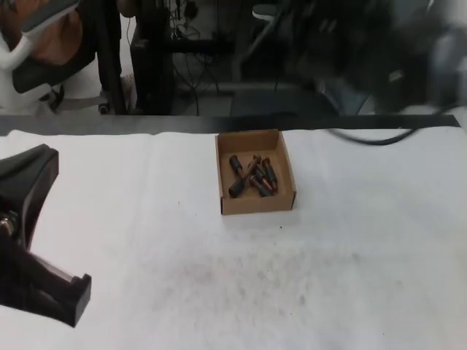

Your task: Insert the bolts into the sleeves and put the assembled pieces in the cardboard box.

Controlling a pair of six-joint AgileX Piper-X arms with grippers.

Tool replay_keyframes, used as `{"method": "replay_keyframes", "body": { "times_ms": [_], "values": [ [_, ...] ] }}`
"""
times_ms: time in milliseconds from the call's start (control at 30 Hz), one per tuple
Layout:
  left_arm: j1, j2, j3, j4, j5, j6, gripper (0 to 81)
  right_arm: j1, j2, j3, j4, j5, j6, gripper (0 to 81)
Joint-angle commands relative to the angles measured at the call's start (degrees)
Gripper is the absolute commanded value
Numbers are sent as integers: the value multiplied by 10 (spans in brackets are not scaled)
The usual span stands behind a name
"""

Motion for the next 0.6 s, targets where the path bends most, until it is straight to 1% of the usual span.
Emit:
{"method": "replay_keyframes", "body": {
  "times_ms": [0,33,67,200,267,300,367,400,433,467,500,533,567],
  "values": [
    [15,-15,14,-22,-4,30,18,3,-94,42,-10,-7,-38,431],
    [25,-20,21,-38,-1,31,18,3,-137,63,-15,-6,-41,431],
    [40,-27,29,-62,17,32,18,0,-167,80,-19,0,-42,431],
    [124,-45,58,-155,84,69,18,-17,-303,162,-26,42,-56,427],
    [183,-45,62,-173,129,80,18,-28,-368,194,-26,47,-56,427],
    [215,-45,64,-178,170,80,18,-35,-403,212,-26,53,-56,427],
    [276,-45,64,-186,222,80,18,-45,-471,242,-23,68,-56,420],
    [311,-42,65,-186,247,80,18,-48,-503,259,-11,81,-59,402],
    [346,-38,66,-186,276,77,18,-51,-534,276,6,91,-61,365],
    [380,-32,68,-186,309,68,18,-51,-560,293,24,100,-61,308],
    [413,-22,72,-186,358,52,18,-50,-590,307,48,106,-61,246],
    [438,-14,78,-186,412,32,18,-50,-617,326,72,106,-60,130],
    [468,-3,86,-186,454,12,18,-50,-642,348,95,106,-60,38]
  ]
}}
